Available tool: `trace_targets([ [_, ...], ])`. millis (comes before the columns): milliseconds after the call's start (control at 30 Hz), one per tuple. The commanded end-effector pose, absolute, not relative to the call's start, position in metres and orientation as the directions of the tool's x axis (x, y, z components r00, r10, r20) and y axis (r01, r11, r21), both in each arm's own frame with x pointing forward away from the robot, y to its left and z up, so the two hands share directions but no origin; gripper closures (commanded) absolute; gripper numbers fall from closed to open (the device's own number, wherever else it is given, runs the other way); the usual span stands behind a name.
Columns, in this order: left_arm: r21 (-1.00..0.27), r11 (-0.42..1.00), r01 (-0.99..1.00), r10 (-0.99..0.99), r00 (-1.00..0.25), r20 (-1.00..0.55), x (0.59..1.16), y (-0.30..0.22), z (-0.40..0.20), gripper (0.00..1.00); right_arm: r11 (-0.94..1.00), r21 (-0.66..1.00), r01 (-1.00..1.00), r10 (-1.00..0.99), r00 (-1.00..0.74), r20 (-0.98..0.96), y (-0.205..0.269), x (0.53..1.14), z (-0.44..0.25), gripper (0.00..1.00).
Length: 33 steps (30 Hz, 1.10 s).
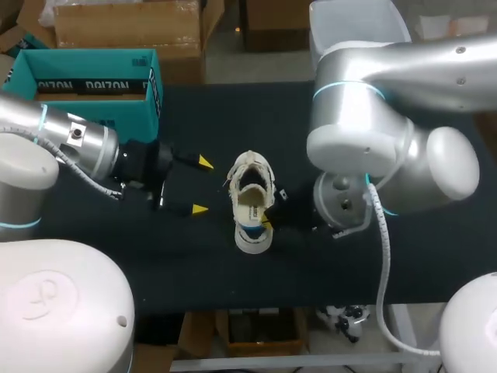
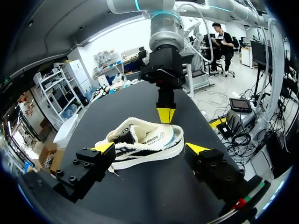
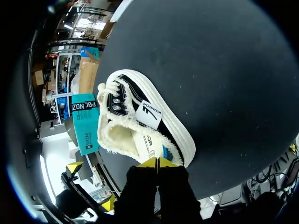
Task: Open the shoe tongue, take the insole out of the shoe, put the insole back into the shoe, and pack the shoe into the shoebox
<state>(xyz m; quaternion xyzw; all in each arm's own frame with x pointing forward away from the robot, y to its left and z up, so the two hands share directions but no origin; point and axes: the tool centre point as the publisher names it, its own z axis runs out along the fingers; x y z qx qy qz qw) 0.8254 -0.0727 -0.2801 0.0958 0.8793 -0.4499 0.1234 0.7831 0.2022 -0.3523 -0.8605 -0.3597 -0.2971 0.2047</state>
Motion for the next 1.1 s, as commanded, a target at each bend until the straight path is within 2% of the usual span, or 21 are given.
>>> trace_targets([
  [33,-0.759,0.614,0.216,0.018,-0.965,-0.261,0.822,-0.067,-0.276,0.00,-0.619,-0.155,0.770,0.589,0.585,0.558,0.203,0.790,-0.341,1.00],
  [200,-0.772,0.634,0.053,-0.083,-0.987,-0.135,0.827,-0.051,-0.274,0.00,-0.580,-0.171,0.796,0.613,0.565,0.553,0.216,0.792,-0.349,1.00],
  [267,-0.733,0.680,0.027,-0.058,-0.994,-0.090,0.829,-0.045,-0.273,0.00,-0.566,-0.183,0.804,0.622,0.562,0.546,0.220,0.793,-0.354,1.00],
  [300,-0.669,0.741,0.056,-0.012,-0.995,-0.096,0.827,-0.040,-0.270,0.00,-0.556,-0.191,0.809,0.628,0.559,0.541,0.223,0.794,-0.358,1.00],
  [833,-0.669,0.741,0.056,-0.012,-0.995,-0.096,0.827,-0.040,-0.270,0.00,-0.531,-0.234,0.814,0.683,0.575,0.451,0.229,0.806,-0.396,1.00],
  [900,-0.660,0.727,-0.188,-0.200,-0.978,0.058,0.832,-0.049,-0.266,0.00,-0.530,-0.240,0.813,0.685,0.578,0.445,0.229,0.806,-0.404,1.00],
  [1033,-0.619,0.644,-0.450,-0.405,-0.887,0.223,0.834,-0.056,-0.272,0.00,-0.529,-0.244,0.812,0.689,0.580,0.435,0.227,0.805,-0.410,1.00],
  [1067,-0.571,0.588,-0.572,-0.500,-0.813,0.299,0.836,-0.055,-0.274,0.00,-0.529,-0.244,0.813,0.689,0.579,0.435,0.227,0.805,-0.412,1.00],
  [1100,-0.551,0.572,-0.608,-0.522,-0.788,0.327,0.837,-0.056,-0.275,0.00,-0.528,-0.244,0.813,0.690,0.578,0.435,0.226,0.805,-0.412,1.00],
])
